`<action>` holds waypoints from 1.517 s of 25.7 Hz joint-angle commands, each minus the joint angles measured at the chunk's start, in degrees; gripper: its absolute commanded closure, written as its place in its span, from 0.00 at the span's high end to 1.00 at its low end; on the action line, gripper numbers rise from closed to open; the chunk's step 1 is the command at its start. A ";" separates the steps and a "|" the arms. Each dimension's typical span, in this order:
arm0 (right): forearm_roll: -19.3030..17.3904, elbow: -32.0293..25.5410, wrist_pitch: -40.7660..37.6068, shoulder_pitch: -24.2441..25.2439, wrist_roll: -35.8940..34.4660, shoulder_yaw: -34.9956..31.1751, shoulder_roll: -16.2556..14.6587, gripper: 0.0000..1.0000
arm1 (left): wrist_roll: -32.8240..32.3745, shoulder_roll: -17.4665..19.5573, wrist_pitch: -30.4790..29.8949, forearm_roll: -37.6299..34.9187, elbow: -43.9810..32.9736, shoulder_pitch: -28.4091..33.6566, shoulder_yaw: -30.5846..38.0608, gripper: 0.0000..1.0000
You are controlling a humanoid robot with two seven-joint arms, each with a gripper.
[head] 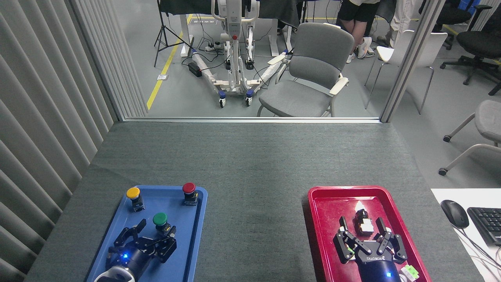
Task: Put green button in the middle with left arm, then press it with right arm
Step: 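Carry the green button off the tray to the table middle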
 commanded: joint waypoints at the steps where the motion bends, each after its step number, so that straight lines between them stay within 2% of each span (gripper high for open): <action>1: 0.06 -0.03 0.00 -0.16 -0.41 -0.05 -0.01 1.00 | -0.08 -0.13 0.12 -0.01 1.60 -0.79 -0.23 0.99; 3: 0.06 -0.03 0.09 -0.42 -0.41 -0.05 0.17 1.00 | 0.10 -0.13 0.39 -0.01 1.69 -0.88 -0.23 0.98; 6: 0.15 -0.03 0.18 0.02 -0.49 0.04 0.17 1.00 | 0.45 -0.22 -0.05 0.08 1.60 -0.79 -0.32 0.83; 7: 0.23 -0.03 0.09 0.28 -0.49 0.04 0.08 1.00 | 0.45 -0.22 -0.05 -0.01 1.60 -0.79 -0.49 0.75; 9: 0.50 -0.12 0.09 0.19 -0.49 0.04 -0.01 1.00 | 0.54 -0.13 -0.05 -0.01 1.60 -0.79 -1.64 0.49; 12: 0.59 -0.03 0.00 -0.34 -0.58 -0.05 -0.71 1.00 | 0.54 -0.05 -0.32 -0.01 1.16 -0.27 -1.99 0.19; 15: 0.67 -0.21 0.27 -0.60 -0.58 -0.05 -1.50 1.00 | 1.15 0.39 -1.99 -0.01 1.07 -0.09 -2.34 0.01; 19: 0.59 0.15 0.53 -0.86 -0.49 -0.22 -1.94 1.00 | 2.73 0.48 -4.10 -0.01 -0.77 0.00 -2.25 0.00; 23: 0.59 0.23 0.53 0.02 -0.32 -0.22 -1.59 1.00 | 2.73 -0.13 -6.12 0.52 -9.03 0.96 -2.25 0.00; 24: 0.59 0.23 0.53 0.02 -0.32 -0.22 -1.59 1.00 | 2.73 -0.75 -6.47 0.61 -10.53 1.05 -2.52 0.00; 26: 0.59 0.23 0.62 0.02 -0.23 -0.22 -1.24 1.00 | 2.73 -4.62 -6.47 0.08 -11.67 0.17 -6.73 0.00; 28: 0.59 0.23 0.53 -0.07 -0.23 -0.22 -1.33 1.00 | 2.73 -8.04 -5.68 -0.88 -8.86 -3.08 -11.13 0.00; 31: 0.50 0.23 0.09 -0.51 -0.58 -0.13 -1.68 0.99 | 3.09 -14.11 -4.89 -1.94 0.37 -6.59 -14.91 0.00; 33: 0.50 0.15 0.09 -0.69 -0.58 -0.05 -1.24 0.99 | 3.70 -16.57 -3.39 -4.40 4.76 -8.35 -17.10 0.00; 37: 0.59 0.06 0.09 -0.42 -0.41 0.13 -1.24 0.99 | 3.88 -17.27 3.99 -6.16 6.52 -8.53 -22.11 0.00; 39: 0.50 0.23 0.09 -0.51 -0.41 0.13 -1.41 0.98 | 3.97 -17.10 4.87 -6.16 7.40 -8.44 -22.29 0.00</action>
